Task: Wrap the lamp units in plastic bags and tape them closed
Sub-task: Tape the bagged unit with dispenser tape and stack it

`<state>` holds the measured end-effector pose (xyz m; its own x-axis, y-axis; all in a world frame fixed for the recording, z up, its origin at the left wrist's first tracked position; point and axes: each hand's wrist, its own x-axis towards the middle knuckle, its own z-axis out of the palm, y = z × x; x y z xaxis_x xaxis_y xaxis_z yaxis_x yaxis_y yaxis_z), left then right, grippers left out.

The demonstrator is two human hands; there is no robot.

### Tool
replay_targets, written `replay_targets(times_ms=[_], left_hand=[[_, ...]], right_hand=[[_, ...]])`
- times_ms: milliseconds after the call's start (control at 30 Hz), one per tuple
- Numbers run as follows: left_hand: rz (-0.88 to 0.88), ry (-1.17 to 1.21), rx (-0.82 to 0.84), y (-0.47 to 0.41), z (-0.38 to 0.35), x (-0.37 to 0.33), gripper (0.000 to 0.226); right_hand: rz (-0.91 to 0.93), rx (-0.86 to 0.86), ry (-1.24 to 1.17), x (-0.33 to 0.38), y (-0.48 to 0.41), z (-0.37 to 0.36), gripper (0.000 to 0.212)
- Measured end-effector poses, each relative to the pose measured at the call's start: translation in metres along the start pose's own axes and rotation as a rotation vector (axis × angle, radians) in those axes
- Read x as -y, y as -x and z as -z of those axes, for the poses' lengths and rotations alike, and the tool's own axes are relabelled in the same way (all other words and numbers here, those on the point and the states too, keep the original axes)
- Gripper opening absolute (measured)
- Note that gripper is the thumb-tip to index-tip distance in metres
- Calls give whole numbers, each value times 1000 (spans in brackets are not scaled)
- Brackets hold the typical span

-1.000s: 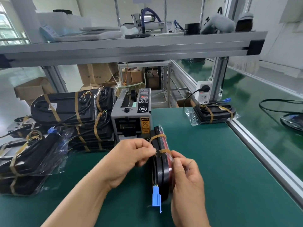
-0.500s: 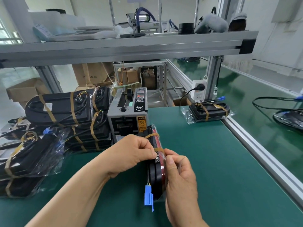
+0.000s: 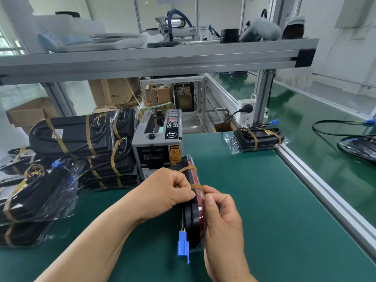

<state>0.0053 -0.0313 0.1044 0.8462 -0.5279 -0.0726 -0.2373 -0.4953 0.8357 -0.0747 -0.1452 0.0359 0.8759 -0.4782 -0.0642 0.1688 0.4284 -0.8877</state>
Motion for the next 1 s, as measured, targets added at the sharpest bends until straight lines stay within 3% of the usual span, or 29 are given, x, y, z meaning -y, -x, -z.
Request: replay_targets(times_ms=[267,433,533,600,733,867,900,1000], left_hand=[[-11,-56,-100,1,-5,6,19],[53,53,-276,5,-19,13,46],[57,121,-336,5,-26,15,44],[39,162,-295,8,-26,17,37],[54,301,-131,16,-24,18,50],[73,318,-135,18,-23,18,45],[72,312,-134,18,-22,19,43],[78,271,-125,19,-20,18,42]], right_hand=[[0,-8,-2,0,0,0,28],[11,7,28,-3,-1,2,28],[24,5,29,-4,-2,2,30],[19,-9,14,-2,-2,3,25],[-58,0,35,9,-3,7,11],[-43,58,217,31,-29,8,5],[-9,94,304,39,-40,5,8],[0,269,614,54,-76,-13,54]])
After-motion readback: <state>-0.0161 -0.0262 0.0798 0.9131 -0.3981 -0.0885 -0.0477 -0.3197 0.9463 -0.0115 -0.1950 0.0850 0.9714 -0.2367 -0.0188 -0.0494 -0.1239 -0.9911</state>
